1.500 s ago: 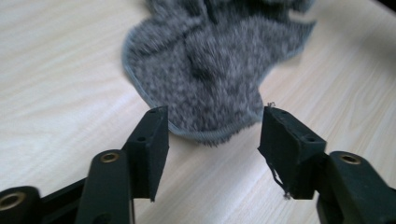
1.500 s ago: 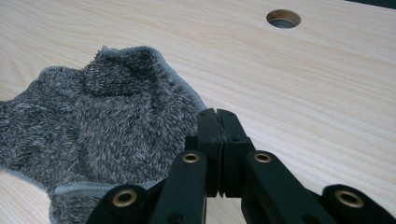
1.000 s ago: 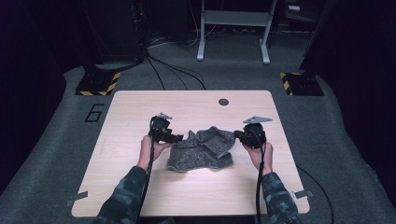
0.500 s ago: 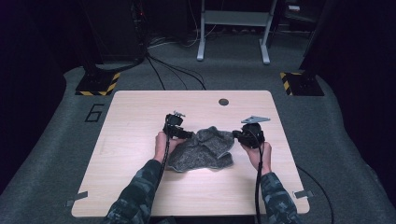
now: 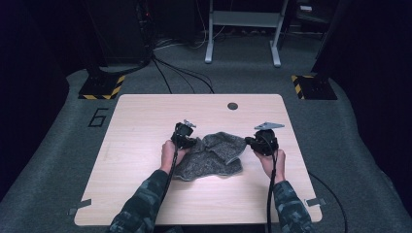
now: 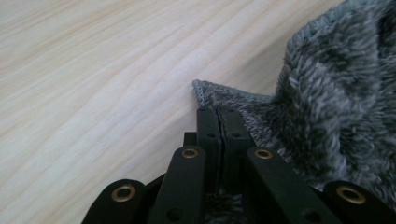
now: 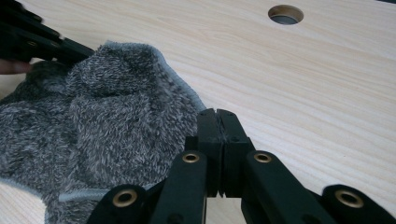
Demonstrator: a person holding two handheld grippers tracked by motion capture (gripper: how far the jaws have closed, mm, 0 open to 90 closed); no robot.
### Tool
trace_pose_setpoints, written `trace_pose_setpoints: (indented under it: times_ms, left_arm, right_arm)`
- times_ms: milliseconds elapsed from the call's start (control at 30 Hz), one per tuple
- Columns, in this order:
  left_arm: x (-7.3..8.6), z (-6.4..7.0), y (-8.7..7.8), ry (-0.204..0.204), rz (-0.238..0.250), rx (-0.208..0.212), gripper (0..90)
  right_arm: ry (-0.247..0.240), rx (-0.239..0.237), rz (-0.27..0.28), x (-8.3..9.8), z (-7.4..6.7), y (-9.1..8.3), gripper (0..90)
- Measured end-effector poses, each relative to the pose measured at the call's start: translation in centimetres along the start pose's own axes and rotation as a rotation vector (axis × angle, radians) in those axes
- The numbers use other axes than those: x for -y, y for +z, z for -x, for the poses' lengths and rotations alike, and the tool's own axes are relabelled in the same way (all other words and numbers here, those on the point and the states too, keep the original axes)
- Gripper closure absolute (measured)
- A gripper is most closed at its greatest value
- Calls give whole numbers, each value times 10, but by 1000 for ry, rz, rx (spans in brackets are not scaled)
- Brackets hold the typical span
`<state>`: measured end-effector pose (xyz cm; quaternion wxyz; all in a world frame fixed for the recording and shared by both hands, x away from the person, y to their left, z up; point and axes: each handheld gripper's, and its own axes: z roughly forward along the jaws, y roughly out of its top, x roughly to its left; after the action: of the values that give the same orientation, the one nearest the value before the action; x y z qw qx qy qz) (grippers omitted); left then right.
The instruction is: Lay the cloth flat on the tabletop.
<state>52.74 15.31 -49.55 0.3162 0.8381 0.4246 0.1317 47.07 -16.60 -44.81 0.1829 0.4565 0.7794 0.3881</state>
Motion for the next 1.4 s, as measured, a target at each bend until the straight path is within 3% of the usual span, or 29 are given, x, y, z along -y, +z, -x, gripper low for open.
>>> trace_pose_setpoints:
  times_ms: [67, 167, 267, 400, 433, 533, 600, 733, 900, 1133, 1200, 1233, 1300, 1400]
  left_arm:
    - [4, -6, -15, -7, 14, -11, 885]
    - [14, -17, -35, -48, 45, -23, 884]
    - [26, -26, -45, -65, 42, -41, 880]
    - [33, -36, -45, -104, 45, -26, 878]
    - [35, -37, -44, -98, 39, -20, 878]
    - [38, -36, -44, -125, 68, -4, 879]
    - [40, -35, -46, -121, 91, -4, 880]
    - [43, -34, -45, -114, 72, -2, 875]
    - [45, -41, -38, -139, 58, 2, 875]
    - [48, -39, -52, -141, 129, 1, 887]
    - [41, -43, -59, -150, 168, -5, 890]
    - [28, -48, -66, -156, 202, -22, 891]
    - [-1, -58, -86, -133, 265, -70, 891]
    - [-56, -70, -135, -108, 407, -139, 892]
  right_arm:
    - [-3, 6, 3, -1, 0, -2, 894]
    - [-11, 10, 7, -4, 1, -2, 894]
    - [-23, 8, 4, -7, -1, -1, 894]
    - [-47, -6, -9, -8, -6, 3, 894]
    - [-45, -7, -14, -9, -7, 4, 894]
    - [-58, -12, -17, -10, -7, 6, 893]
    - [-62, -21, -21, -9, -8, 6, 893]
    - [-41, -76, -45, -5, -6, 4, 887]
    - [-39, -65, -54, 1, -6, 5, 889]
    - [-70, -77, -50, -1, -13, 0, 899]
    - [-86, -59, -43, -8, -13, -2, 900]
    - [-85, -38, -34, -17, -11, -1, 900]
    - [-80, -11, 9, -49, -2, 0, 900]
    - [-112, 48, 98, -115, 3, -16, 900]
